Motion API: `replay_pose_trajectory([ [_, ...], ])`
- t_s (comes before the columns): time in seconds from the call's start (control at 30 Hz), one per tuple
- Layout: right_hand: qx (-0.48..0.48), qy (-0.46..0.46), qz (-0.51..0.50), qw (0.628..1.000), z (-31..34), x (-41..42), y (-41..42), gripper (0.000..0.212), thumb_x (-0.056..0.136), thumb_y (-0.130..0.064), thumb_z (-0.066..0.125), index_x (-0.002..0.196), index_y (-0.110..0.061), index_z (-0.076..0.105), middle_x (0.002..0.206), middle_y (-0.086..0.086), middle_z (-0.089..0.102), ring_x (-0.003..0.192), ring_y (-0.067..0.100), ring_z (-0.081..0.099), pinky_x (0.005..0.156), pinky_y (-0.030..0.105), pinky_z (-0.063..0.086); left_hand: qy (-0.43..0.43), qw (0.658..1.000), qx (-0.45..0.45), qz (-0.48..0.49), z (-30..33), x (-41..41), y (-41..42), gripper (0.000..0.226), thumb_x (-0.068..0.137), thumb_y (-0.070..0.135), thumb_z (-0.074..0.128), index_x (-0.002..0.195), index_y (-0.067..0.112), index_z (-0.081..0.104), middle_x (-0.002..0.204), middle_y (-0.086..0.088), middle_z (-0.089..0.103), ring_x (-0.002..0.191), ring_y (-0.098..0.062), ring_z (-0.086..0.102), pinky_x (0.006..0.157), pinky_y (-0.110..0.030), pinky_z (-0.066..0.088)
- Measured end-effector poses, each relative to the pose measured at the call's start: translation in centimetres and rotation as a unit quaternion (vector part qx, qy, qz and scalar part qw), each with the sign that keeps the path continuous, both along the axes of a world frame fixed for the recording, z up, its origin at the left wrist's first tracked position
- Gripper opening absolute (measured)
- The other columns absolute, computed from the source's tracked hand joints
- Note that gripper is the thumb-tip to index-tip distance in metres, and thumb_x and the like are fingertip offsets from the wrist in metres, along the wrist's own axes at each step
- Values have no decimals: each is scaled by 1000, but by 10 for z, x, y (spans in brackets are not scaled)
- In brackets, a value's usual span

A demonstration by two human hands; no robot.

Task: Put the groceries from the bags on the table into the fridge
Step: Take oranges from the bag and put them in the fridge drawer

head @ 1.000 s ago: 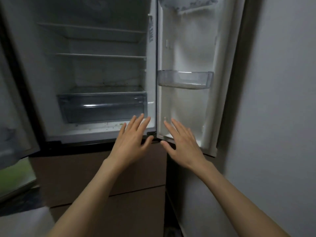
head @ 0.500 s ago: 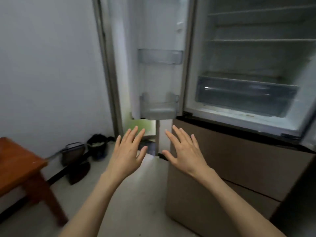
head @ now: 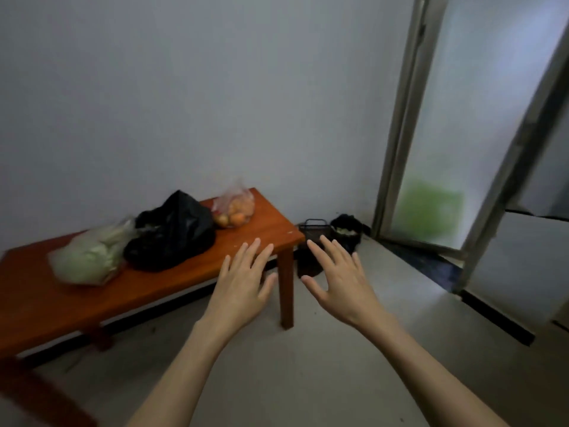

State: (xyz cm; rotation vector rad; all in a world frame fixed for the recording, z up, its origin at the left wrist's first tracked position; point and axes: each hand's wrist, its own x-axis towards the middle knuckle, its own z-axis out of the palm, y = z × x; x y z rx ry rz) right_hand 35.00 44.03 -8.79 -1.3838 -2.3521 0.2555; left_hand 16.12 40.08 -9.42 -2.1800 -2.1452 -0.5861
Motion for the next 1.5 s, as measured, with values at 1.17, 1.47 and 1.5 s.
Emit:
replay_pose_trajectory([
  [1.17,-63,-58,93,992,-97,-356,416,61,95,-45,41,148,-28,14,157,0,13,145,19,7,117,46,9,-93,982,-140,82,-98,-344,367,56,98,41,36,148,24,17,157,1,10,145,-17,5,117,-40,13],
  [1.47,26,-111,119,986,-134,-421,545,54,94,-29,46,145,-19,28,153,8,26,144,24,15,116,43,7,-95,975,-195,41,-151,-387,530,60,98,29,42,149,18,12,157,-1,13,144,-19,11,116,-42,19],
  [1.5,51,-116,127,984,-140,-424,555,55,91,-25,52,142,-17,34,150,10,32,143,27,20,115,44,8,-102,972,-209,36,-160,-388,541,62,97,28,43,150,17,11,157,-1,11,144,-19,10,116,-42,19],
])
